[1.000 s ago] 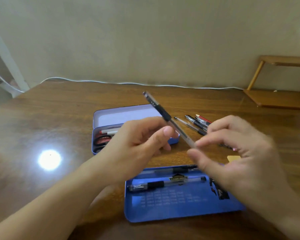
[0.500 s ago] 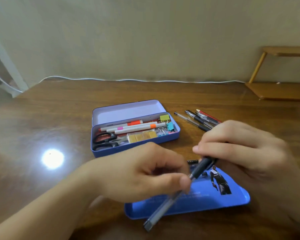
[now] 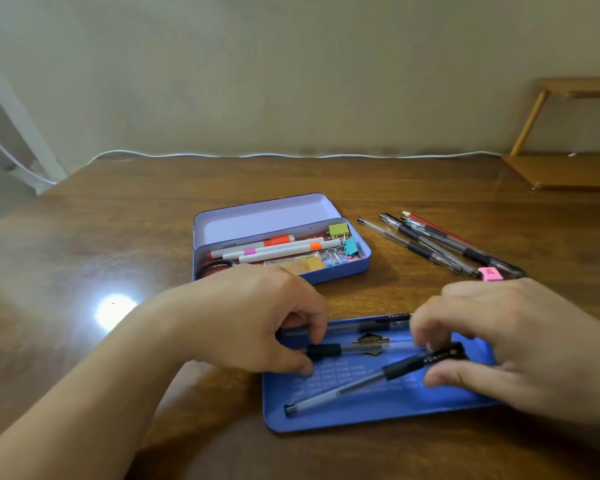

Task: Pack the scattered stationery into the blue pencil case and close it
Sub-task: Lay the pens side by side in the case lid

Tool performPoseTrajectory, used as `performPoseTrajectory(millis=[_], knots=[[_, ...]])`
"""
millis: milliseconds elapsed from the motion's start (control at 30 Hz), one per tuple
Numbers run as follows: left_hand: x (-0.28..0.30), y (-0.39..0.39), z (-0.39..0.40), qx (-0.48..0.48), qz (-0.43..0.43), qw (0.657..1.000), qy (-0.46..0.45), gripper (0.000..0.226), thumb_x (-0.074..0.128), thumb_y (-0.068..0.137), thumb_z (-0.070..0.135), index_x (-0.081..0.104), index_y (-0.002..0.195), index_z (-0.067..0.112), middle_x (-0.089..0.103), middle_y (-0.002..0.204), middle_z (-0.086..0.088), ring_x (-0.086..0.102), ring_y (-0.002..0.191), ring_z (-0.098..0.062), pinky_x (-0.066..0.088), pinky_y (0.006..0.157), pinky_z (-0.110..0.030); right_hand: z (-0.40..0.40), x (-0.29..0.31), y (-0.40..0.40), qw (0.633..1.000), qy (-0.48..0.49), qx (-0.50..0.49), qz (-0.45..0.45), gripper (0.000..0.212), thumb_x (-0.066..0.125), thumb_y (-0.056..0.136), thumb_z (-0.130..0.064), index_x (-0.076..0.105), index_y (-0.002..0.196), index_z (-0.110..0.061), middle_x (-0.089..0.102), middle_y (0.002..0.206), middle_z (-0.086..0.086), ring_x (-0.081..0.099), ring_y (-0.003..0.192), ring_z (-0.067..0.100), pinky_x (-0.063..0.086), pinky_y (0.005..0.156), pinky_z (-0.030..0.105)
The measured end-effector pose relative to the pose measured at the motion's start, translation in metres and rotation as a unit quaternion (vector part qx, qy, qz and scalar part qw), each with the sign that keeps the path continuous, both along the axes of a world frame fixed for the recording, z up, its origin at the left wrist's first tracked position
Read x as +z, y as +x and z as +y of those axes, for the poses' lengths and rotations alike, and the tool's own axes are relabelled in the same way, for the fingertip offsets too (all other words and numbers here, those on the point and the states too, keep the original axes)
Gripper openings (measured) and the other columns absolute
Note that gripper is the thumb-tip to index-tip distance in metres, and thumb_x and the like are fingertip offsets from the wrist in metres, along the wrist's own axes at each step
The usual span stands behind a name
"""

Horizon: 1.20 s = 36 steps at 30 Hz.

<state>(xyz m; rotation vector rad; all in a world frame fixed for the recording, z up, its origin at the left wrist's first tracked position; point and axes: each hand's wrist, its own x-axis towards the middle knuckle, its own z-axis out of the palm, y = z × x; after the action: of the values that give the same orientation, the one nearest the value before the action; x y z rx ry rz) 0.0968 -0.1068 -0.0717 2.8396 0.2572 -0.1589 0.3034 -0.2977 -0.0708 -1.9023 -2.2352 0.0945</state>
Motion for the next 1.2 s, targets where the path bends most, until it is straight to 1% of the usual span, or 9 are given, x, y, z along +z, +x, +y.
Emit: performPoseTrajectory(millis=[133,300,533,700,767,867,1067,1133,1200], knots=[[0.0,0.001,0.001,-0.001,-0.038,0.999,0.003,0.013,0.068,0.081,0.045,0.059,0.086,0.036,0.058,0.082,0.014,0.055,0.078,-0.006,0.048,0.067,-0.026,0.005,-0.004,-0.003,0.999,0.039,-0.009,0.017,0.019,0.059,0.081,-0.06,0.058,0.085,-0.041,0.055,0.088,-0.024,0.054,0.081,0.002,0.051,0.059,0.032],[-0.002,0.001,0.003,0.002,-0.05,0.999,-0.003,0.009,0.064,0.084,0.033,0.056,0.082,0.033,0.059,0.075,0.01,0.056,0.072,-0.01,0.047,0.06,-0.023,0.015,-0.017,-0.006,0.997,0.02,-0.071,0.018,0.029,0.05,0.075,-0.069,0.06,0.082,-0.043,0.054,0.073,-0.025,0.052,0.073,-0.002,0.051,0.054,0.028],[-0.007,0.004,0.0,-0.029,-0.087,0.996,0.009,0.023,0.065,0.08,0.053,0.056,0.096,0.039,0.053,0.092,0.02,0.051,0.085,0.002,0.046,0.073,-0.02,0.026,-0.024,-0.008,0.99,0.041,-0.128,0.042,0.039,0.05,0.068,-0.076,0.054,0.091,-0.045,0.054,0.076,-0.021,0.05,0.081,-0.002,0.048,0.066,0.026],[-0.009,0.009,-0.004,-0.04,-0.086,0.996,-0.001,0.015,0.067,0.083,0.041,0.058,0.093,0.036,0.054,0.092,0.018,0.05,0.089,0.0,0.045,0.074,-0.02,0.029,-0.017,0.018,0.973,0.08,-0.201,0.083,0.039,0.05,0.071,-0.072,0.066,0.087,-0.04,0.06,0.079,-0.02,0.053,0.085,0.0,0.047,0.07,0.028],[-0.008,0.009,-0.004,-0.04,-0.086,0.995,-0.008,0.013,0.067,0.083,0.039,0.058,0.092,0.035,0.055,0.09,0.017,0.051,0.087,-0.001,0.046,0.074,-0.021,0.033,-0.019,0.038,0.952,0.115,-0.277,0.055,0.028,0.059,0.079,-0.058,0.071,0.093,-0.038,0.062,0.088,-0.018,0.053,0.089,0.008,0.048,0.07,0.033],[-0.008,0.01,-0.005,-0.041,-0.086,0.995,-0.009,0.013,0.067,0.083,0.036,0.057,0.092,0.035,0.054,0.089,0.018,0.051,0.085,-0.001,0.045,0.073,-0.02,0.039,-0.024,0.055,0.928,0.086,-0.363,-0.015,0.025,0.066,0.082,-0.049,0.072,0.103,-0.037,0.061,0.098,-0.012,0.048,0.094,0.011,0.043,0.066,0.031],[-0.007,0.01,-0.006,-0.044,-0.089,0.995,-0.022,0.012,0.068,0.083,0.032,0.06,0.091,0.036,0.052,0.087,0.019,0.053,0.085,-0.004,0.046,0.071,-0.02,0.042,-0.027,0.047,0.926,0.11,-0.35,-0.083,0.013,0.063,0.086,-0.045,0.071,0.094,-0.037,0.063,0.092,-0.015,0.044,0.086,0.008,0.031,0.05,0.022],[-0.007,0.009,-0.005,-0.044,-0.087,0.995,-0.031,0.012,0.069,0.083,0.03,0.061,0.091,0.035,0.051,0.084,0.02,0.054,0.084,-0.006,0.046,0.07,-0.02,0.037,-0.022,0.048,0.926,0.167,-0.335,-0.038,0.008,0.063,0.088,-0.038,0.069,0.089,-0.034,0.062,0.081,-0.013,0.049,0.077,0.01,0.032,0.049,0.022],[-0.006,0.009,-0.004,-0.049,-0.09,0.994,-0.031,0.01,0.068,0.084,0.03,0.062,0.091,0.035,0.052,0.082,0.02,0.054,0.082,-0.006,0.045,0.069,-0.019,0.026,-0.012,0.053,0.914,0.244,-0.314,0.079,0.003,0.064,0.089,-0.03,0.066,0.088,-0.03,0.061,0.077,-0.015,0.056,0.072,0.007,0.038,0.053,0.019]])
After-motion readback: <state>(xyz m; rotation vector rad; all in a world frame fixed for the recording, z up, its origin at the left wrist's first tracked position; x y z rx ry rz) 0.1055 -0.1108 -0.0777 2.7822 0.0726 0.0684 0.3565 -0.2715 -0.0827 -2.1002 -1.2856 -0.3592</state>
